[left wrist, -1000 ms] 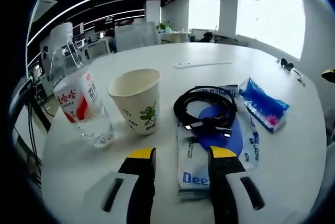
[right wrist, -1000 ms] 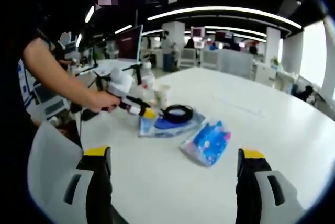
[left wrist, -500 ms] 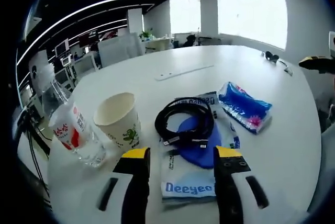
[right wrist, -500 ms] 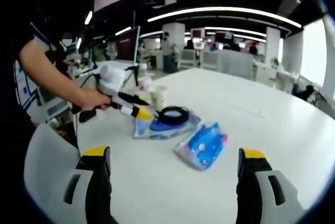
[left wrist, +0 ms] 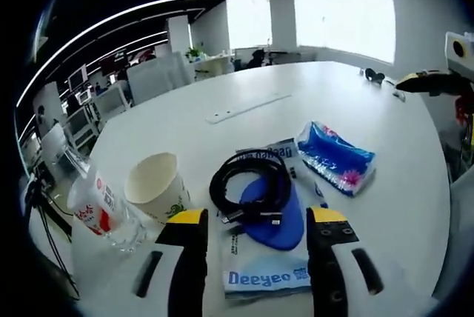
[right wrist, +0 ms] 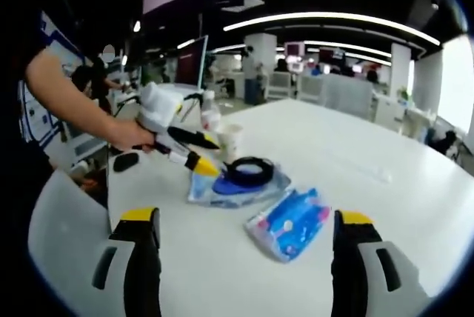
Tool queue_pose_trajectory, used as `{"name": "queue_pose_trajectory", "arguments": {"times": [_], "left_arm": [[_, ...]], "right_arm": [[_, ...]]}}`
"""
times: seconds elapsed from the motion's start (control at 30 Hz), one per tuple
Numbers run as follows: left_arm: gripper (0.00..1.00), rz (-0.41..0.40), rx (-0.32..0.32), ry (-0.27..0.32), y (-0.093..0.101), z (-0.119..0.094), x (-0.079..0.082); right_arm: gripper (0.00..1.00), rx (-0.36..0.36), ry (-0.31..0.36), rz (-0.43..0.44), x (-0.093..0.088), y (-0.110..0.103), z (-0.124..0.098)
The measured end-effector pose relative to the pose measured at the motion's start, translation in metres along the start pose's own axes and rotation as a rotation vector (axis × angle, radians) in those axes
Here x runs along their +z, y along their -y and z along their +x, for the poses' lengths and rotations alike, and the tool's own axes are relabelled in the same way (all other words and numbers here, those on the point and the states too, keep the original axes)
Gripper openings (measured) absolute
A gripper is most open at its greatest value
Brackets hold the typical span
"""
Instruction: Arrange the tabletop items into an orderly group along one side of the table until the central work area is clear of visible clutter.
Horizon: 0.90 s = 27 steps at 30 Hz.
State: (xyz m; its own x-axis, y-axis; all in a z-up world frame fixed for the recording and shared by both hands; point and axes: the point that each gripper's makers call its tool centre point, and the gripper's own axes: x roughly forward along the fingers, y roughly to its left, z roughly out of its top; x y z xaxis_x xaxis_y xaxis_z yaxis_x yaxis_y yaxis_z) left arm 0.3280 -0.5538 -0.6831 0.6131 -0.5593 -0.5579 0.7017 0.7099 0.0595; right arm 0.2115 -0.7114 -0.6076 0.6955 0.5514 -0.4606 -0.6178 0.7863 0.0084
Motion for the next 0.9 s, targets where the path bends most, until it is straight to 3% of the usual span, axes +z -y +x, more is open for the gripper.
{"name": "queue_pose_trajectory", "arguments": {"times": [0.33, 0.9], "left_arm": [[0.51, -0.024, 0.020, -0.012, -0.004, -0.001, -0.003], [0.45, -0.098, 0.059, -0.011, -0.009, -0.002, -0.002]], "right_arm": [[0.80, 0.037, -0.024, -0.060, 0.005, 0.000, 0.023], [0.53, 0.063, -0.072, -0.059, 0.008, 0.009, 0.056]]}}
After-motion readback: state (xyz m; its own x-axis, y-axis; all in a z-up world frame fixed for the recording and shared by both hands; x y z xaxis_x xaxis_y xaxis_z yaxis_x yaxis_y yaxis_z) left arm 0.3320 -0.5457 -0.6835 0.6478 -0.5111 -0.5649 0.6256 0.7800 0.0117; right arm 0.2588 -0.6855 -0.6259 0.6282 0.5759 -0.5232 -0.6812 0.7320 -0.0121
